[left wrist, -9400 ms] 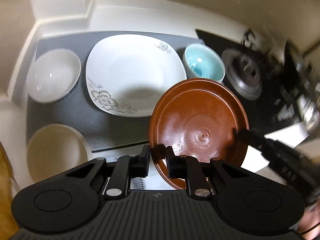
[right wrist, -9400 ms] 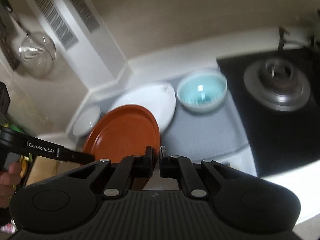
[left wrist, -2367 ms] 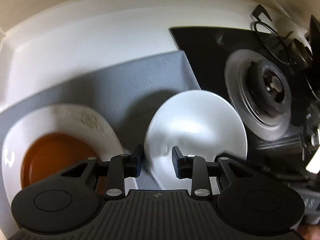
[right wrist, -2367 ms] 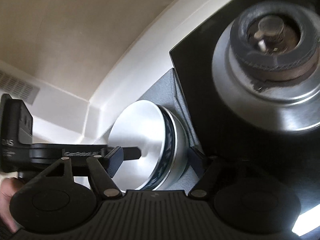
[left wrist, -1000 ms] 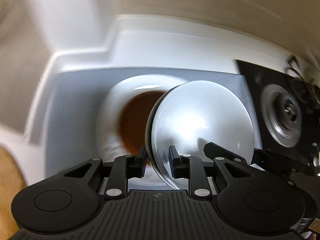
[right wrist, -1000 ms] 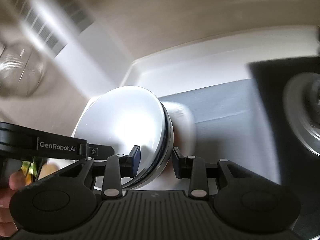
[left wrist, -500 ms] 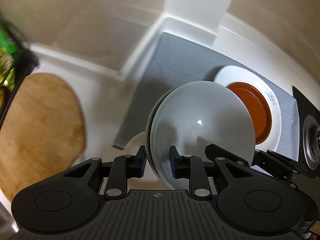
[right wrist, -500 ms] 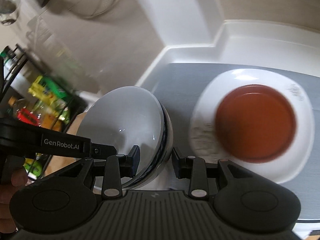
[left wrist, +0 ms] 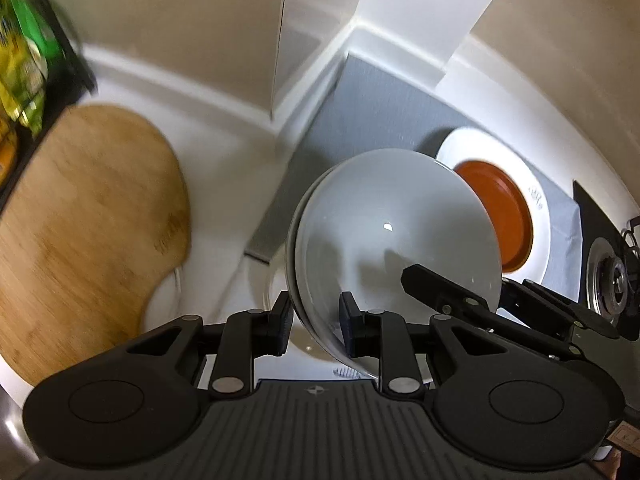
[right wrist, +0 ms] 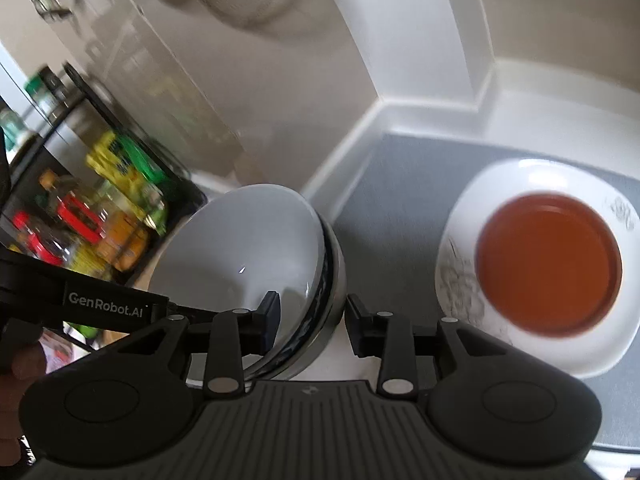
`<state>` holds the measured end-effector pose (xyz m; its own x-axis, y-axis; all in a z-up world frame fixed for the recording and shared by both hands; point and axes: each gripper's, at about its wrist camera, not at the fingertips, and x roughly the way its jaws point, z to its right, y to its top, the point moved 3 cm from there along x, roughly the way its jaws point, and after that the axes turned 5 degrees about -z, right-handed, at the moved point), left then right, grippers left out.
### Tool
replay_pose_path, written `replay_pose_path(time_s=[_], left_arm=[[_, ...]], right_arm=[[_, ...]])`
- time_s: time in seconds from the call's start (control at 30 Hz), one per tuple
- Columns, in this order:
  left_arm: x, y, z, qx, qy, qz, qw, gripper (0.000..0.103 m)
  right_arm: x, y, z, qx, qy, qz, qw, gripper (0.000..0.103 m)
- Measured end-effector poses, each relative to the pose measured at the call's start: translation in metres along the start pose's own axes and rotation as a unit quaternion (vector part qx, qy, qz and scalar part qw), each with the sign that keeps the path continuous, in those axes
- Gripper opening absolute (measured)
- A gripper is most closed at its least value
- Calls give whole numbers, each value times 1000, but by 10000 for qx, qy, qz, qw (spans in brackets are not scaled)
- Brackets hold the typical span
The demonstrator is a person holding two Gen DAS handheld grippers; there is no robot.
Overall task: Organize plates and bowls
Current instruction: 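Carry the bowl stack with both grippers toward the plate stack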
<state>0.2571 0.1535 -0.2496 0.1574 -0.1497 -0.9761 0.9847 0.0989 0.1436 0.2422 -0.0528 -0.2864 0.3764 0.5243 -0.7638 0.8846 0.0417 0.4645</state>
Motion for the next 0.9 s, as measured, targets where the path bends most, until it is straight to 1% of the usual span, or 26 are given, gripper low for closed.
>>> replay_pose_path(time_s=[0.13, 0.2, 0.33, 0.5, 0.6, 0.63, 0.67, 0.7, 0.73, 0.77, 0.8, 0.83, 0.9], left_arm=[[23, -8, -9, -144, -82, -284, 9995, 30], [31, -10, -11, -155, -93, -365, 9992, 30], [40, -12, -16, -143, -104, -434, 9989, 30], [48, -12, -24, -159, -227, -538, 9982, 30], [50, -12, -27, -135, -259, -522, 9982, 29], [50, -12, -27, -133, -283, -531, 9981, 29], [50, -11, -28, -141, -329, -543, 9979, 29], [51, -11, -28, -149, -366, -556, 9977, 30], [52, -11, -30, -150, -393, -553, 9976, 31], [51, -10, -31, -137, -426, -511, 9977, 34], [48, -10, -31, -100, -440, -442, 9980, 33], [44, -10, -31, -28, -414, -359, 9985, 32], [31, -9, -29, 170, -384, -54, 9991, 32]], right_arm=[[15, -11, 3, 73, -44, -262, 9996, 42], [21, -17, 4, 76, -70, -351, 9993, 42], [31, -24, 6, 125, -89, -451, 9989, 42], [39, -27, 5, 70, -128, -555, 9983, 42], [41, -28, -1, -178, -215, -538, 9982, 43], [41, -28, -3, -254, -208, -561, 9979, 49], [41, -27, -3, -264, -176, -581, 9978, 51], [39, -27, -2, -199, -116, -597, 9980, 56], [36, -27, -1, -143, -12, -571, 9983, 67], [31, -26, 1, -139, 47, -480, 9987, 70], [25, -25, 1, -157, 10, -365, 9992, 76], [19, -24, 4, -158, -60, -270, 9995, 79], [11, -23, 13, -12, -70, -138, 9999, 79]])
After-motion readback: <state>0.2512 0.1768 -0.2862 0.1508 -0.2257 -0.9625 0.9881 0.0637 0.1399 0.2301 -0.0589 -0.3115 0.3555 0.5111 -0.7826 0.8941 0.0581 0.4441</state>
